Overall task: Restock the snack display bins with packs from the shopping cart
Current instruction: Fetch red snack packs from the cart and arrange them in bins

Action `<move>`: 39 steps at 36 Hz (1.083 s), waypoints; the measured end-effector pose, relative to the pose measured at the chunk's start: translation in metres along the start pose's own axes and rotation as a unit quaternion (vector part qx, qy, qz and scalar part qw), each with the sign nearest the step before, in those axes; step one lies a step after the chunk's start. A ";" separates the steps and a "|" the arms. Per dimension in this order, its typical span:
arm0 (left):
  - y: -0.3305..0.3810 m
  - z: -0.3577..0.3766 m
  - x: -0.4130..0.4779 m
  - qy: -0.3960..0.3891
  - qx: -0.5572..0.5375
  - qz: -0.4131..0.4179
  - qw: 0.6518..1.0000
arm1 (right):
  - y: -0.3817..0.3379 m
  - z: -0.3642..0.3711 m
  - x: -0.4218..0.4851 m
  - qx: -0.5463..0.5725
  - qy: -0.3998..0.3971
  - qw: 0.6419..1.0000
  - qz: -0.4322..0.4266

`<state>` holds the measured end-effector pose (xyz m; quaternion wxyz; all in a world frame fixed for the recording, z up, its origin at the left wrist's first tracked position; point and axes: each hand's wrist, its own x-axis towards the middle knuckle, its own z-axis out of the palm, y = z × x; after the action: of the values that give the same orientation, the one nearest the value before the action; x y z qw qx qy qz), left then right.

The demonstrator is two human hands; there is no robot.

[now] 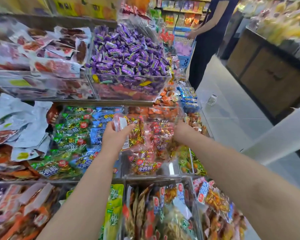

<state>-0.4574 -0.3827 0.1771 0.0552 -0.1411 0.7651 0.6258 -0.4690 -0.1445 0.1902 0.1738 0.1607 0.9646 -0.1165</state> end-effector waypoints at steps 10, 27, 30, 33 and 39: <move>-0.019 0.000 0.007 0.015 -0.025 -0.032 0.999 | -0.017 -0.001 0.002 -0.022 -0.217 0.975 -0.042; -0.030 -0.005 0.000 -0.037 -0.002 -0.027 0.999 | -0.005 -0.042 0.000 -0.199 0.018 0.952 -0.234; -0.030 -0.004 0.000 -0.039 -0.009 -0.034 0.999 | -0.012 -0.048 0.000 -0.211 0.030 0.951 -0.225; -0.029 -0.002 -0.004 -0.031 -0.019 -0.029 0.999 | -0.022 -0.033 -0.004 -0.283 0.010 0.932 -0.226; -0.030 -0.005 -0.002 -0.040 -0.031 -0.036 0.998 | -0.037 0.004 -0.008 -0.340 -0.089 0.913 -0.206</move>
<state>-0.4461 -0.3923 0.1504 0.1036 -0.1445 0.7372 0.6519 -0.4735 -0.1817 0.1963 0.2750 -0.1210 0.9383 0.1715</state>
